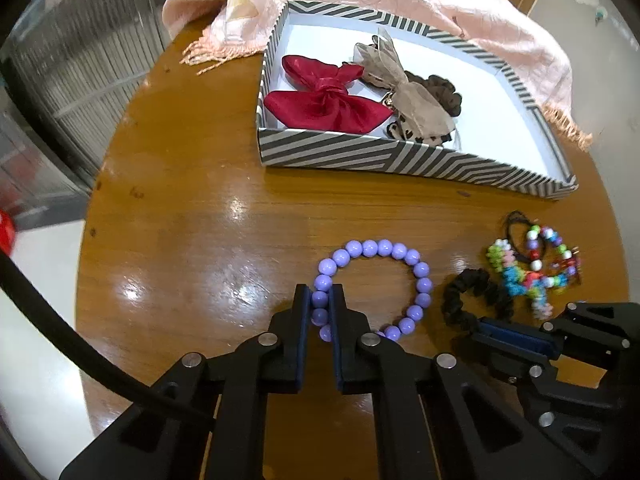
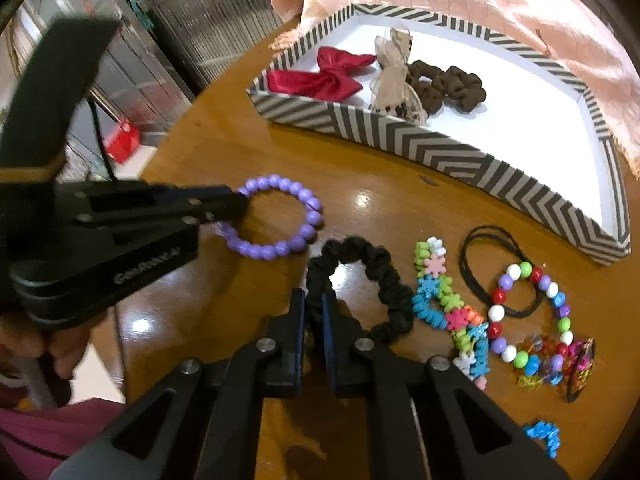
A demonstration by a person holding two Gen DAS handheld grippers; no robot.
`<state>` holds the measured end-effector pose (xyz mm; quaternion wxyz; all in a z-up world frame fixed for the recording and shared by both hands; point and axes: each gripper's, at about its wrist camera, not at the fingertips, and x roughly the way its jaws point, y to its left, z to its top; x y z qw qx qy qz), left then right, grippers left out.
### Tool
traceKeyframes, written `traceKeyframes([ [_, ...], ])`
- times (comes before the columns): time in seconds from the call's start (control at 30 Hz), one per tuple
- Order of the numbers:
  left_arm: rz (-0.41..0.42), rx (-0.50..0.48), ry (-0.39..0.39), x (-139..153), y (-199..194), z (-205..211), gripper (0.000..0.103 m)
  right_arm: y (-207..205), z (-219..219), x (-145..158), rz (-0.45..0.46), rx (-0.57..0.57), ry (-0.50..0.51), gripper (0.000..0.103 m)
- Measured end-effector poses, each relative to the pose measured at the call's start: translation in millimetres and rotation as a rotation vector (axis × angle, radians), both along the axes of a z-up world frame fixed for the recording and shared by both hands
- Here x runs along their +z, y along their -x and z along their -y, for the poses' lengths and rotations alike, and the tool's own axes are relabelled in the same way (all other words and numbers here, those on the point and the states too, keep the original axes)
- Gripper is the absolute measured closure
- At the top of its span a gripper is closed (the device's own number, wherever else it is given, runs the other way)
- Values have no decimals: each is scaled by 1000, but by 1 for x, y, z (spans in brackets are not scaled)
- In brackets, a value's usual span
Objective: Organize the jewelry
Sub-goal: 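Grasp the purple bead bracelet with left gripper while right gripper grasps the black scrunchie, then carry the purple bracelet with left gripper while right gripper carries the black scrunchie over the tray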
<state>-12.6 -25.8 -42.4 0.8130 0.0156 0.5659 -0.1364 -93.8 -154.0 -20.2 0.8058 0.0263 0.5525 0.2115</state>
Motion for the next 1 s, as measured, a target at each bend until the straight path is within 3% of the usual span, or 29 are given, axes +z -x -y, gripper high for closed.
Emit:
traceKeyframes([
  [0.2, 18, 15, 84, 22, 0, -12, 103, -2, 13, 33, 28, -26, -120, 95],
  [0.4, 60, 9, 115, 47, 3, -14, 103, -9, 25, 57, 58, -55, -202, 95],
  [1.0, 203, -11, 62, 112, -23, -1, 103, -47, 64, 91, 138, -114, -217, 95],
])
